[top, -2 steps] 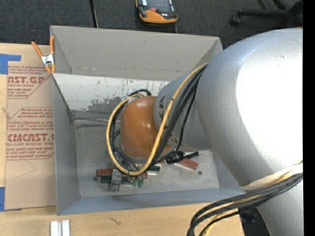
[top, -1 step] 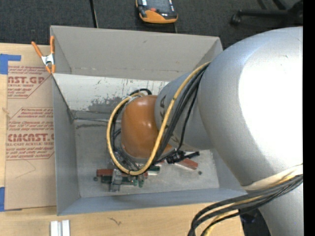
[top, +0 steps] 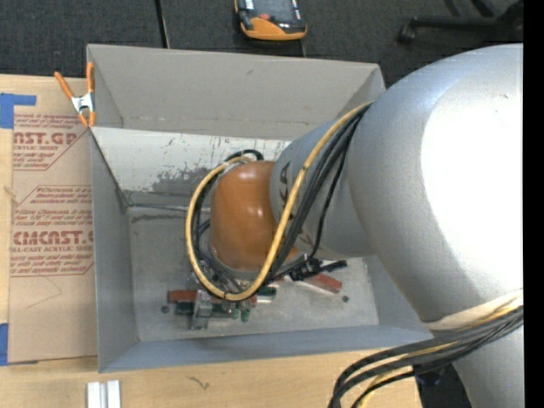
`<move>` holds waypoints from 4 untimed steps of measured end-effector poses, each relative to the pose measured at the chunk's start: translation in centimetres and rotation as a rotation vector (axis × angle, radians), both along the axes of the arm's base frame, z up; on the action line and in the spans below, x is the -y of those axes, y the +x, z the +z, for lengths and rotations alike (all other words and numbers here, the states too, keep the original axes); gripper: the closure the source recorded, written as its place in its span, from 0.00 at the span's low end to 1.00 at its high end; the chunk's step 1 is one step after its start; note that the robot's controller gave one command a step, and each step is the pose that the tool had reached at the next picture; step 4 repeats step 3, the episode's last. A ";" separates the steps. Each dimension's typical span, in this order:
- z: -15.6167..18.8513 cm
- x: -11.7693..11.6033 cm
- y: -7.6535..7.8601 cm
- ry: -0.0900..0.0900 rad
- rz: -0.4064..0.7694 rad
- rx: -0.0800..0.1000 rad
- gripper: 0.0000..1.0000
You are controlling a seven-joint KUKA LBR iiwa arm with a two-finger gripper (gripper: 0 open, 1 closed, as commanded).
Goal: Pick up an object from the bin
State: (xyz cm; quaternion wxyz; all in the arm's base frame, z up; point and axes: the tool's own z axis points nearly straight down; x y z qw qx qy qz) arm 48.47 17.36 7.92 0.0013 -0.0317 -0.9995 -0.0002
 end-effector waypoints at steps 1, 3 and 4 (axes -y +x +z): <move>0.8 0.0 0.0 0.000 0.000 0.001 1.00; 4.0 0.0 -0.1 -0.001 0.000 -0.003 1.00; 4.0 0.0 -0.1 -0.001 0.000 -0.003 1.00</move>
Offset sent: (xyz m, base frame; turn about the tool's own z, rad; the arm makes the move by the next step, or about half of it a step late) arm 0.0001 0.0001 0.0730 0.0000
